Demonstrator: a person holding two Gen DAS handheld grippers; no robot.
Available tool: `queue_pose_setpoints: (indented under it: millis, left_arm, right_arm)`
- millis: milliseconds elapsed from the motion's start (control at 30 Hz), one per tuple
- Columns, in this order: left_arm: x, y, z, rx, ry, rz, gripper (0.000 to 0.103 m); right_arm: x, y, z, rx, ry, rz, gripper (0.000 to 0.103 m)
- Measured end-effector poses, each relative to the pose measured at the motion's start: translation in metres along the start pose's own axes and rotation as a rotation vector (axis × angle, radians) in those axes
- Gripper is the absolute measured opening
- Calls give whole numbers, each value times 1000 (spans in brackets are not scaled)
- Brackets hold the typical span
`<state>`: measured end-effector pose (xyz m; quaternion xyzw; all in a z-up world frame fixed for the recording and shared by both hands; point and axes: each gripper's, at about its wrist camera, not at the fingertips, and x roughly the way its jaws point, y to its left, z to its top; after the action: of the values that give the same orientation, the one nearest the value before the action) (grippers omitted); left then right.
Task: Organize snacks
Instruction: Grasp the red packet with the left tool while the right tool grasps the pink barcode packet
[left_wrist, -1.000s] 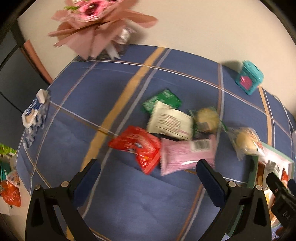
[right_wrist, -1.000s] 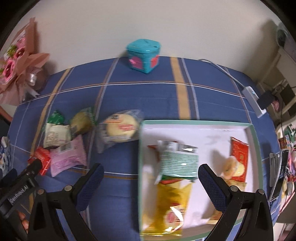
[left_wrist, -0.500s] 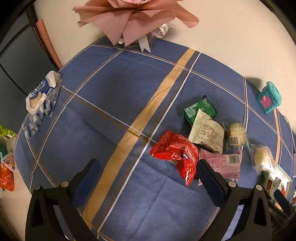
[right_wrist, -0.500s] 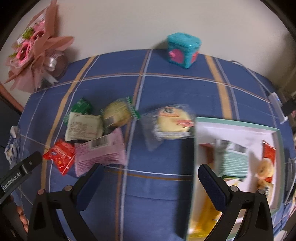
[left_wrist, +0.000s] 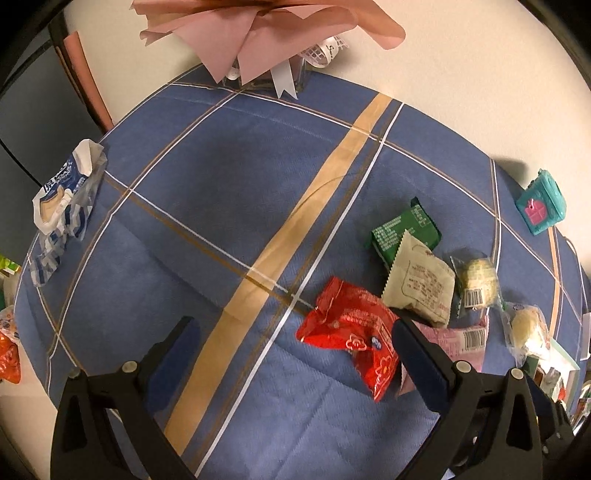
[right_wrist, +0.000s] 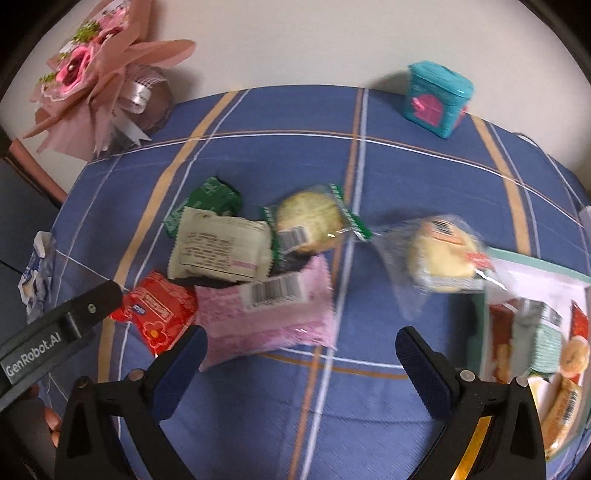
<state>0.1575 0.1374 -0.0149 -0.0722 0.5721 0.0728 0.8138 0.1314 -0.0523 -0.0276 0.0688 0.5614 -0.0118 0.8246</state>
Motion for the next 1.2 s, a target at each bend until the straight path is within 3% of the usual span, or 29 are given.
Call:
queue_pose_setpoints:
  millis: [267,867,933,1000,1067,1200]
  left_arm:
    - [15,1,7,2,21,-39,103]
    - [46,-20,9,71,86,-116,103]
    - [49,-22,8,69,93,-132,99]
    - [51,-23,7,62,102,-145,80]
    - [51,-22,4,49,112,-179,72]
    - [48,-21,4,34,100,-196,66]
  right_arm:
    - [22,22,5,-55,7,15,103]
    - [51,30,4,-86,29,-10,103]
    - [51,31,4,-74,24,0,97]
    - [50,28,1,-65,21,13,90]
    - [48,24,1,-53,18,20,87]
    - [43,19,3,-33,14,37,84]
